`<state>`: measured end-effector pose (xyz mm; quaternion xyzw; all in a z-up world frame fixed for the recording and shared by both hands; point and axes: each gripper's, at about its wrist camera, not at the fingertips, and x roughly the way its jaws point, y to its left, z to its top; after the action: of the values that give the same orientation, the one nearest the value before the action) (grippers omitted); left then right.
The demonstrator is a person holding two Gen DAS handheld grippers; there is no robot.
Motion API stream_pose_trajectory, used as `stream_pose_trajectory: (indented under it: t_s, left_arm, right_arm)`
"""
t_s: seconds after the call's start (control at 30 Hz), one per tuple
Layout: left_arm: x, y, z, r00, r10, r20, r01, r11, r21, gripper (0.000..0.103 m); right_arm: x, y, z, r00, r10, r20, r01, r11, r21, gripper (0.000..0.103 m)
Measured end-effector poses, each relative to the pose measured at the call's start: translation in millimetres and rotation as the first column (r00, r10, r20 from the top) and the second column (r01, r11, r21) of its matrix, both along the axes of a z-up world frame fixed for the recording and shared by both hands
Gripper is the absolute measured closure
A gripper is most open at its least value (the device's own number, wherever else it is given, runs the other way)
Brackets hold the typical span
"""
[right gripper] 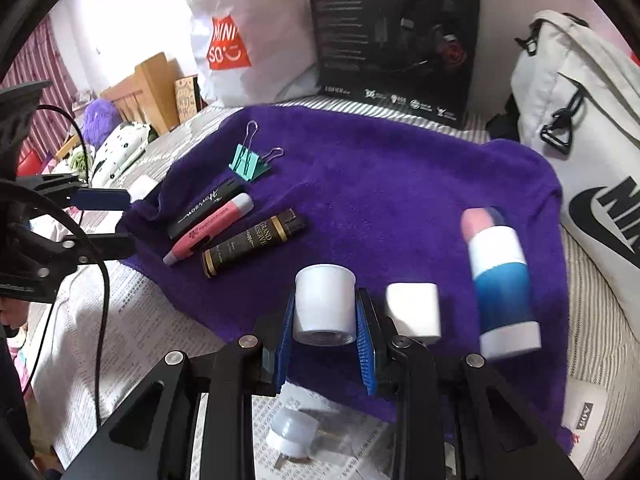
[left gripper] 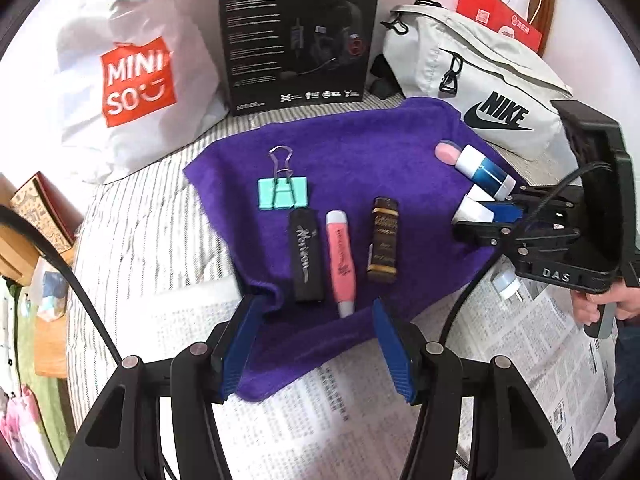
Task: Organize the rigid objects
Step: 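Lower the white tape roll onto the towel and open the right tool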
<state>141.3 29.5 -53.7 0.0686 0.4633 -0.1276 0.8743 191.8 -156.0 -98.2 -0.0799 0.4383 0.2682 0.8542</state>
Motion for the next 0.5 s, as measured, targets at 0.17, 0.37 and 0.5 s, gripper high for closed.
stream_pose_trajectory:
  t_s: [0.17, 0.37, 0.5]
  left_arm:
    - [-6.7, 11.2, 1.3, 1.000, 0.018, 0.006, -0.018, 1.000, -0.024, 0.046]
    - [-13.1, 14.9, -2.1, 1.000, 0.022, 0.004, -0.022, 0.999, -0.030, 0.046]
    - [-19.0, 18.0, -2.5, 0.999, 0.038, -0.004, -0.038, 0.999, -0.017, 0.045]
  right_arm:
    - [7.2, 6.0, -4.8, 1.000, 0.004, -0.013, -0.004, 1.000, -0.018, 0.074]
    - [11.7, 3.9, -7.4, 0.999, -0.016, -0.032, 0.016, 1.000, 0.010, 0.075]
    - [14.0, 1.2, -9.3, 0.998, -0.023, -0.052, 0.025, 0.999, 0.035, 0.074]
